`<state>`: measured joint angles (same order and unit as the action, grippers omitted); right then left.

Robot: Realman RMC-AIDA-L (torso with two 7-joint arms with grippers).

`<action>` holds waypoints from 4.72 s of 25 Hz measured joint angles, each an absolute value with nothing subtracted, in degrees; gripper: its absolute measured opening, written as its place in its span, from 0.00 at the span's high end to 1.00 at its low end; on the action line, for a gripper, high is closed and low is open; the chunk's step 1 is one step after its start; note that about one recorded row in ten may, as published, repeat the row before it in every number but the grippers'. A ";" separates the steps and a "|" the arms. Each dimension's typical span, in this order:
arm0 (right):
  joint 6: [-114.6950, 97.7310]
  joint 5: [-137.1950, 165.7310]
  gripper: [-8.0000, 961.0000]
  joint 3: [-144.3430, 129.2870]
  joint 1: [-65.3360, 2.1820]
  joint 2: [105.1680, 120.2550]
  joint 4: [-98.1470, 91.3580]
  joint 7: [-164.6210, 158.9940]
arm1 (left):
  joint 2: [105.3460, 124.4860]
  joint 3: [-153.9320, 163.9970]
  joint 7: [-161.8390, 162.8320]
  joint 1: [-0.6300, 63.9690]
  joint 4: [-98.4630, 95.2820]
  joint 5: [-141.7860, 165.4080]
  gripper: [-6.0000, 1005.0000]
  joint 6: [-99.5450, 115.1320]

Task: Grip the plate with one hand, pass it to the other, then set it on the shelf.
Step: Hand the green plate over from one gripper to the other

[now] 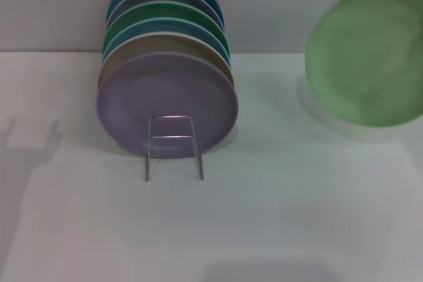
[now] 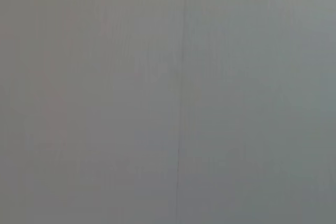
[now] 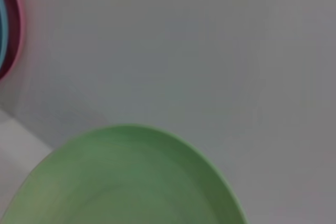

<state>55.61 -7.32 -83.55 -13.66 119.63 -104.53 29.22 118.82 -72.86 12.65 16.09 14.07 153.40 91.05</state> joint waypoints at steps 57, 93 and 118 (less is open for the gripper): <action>-63.30 1.11 0.96 -97.39 2.10 118.73 -55.70 -12.58 | 119.00 -68.78 13.84 15.81 14.15 153.36 0.17 92.23; -80.19 11.16 0.97 -97.38 -8.43 118.74 -33.20 -19.57 | 118.34 -55.41 22.85 11.63 14.15 153.48 0.17 101.87; -85.14 14.15 0.97 -97.91 -11.21 118.25 -27.19 -6.87 | 118.08 -51.19 28.97 10.63 12.69 157.14 0.17 107.30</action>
<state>-85.14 14.15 -97.91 -11.21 118.25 -27.19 -6.87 118.08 -51.19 28.97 10.63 12.69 157.14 107.30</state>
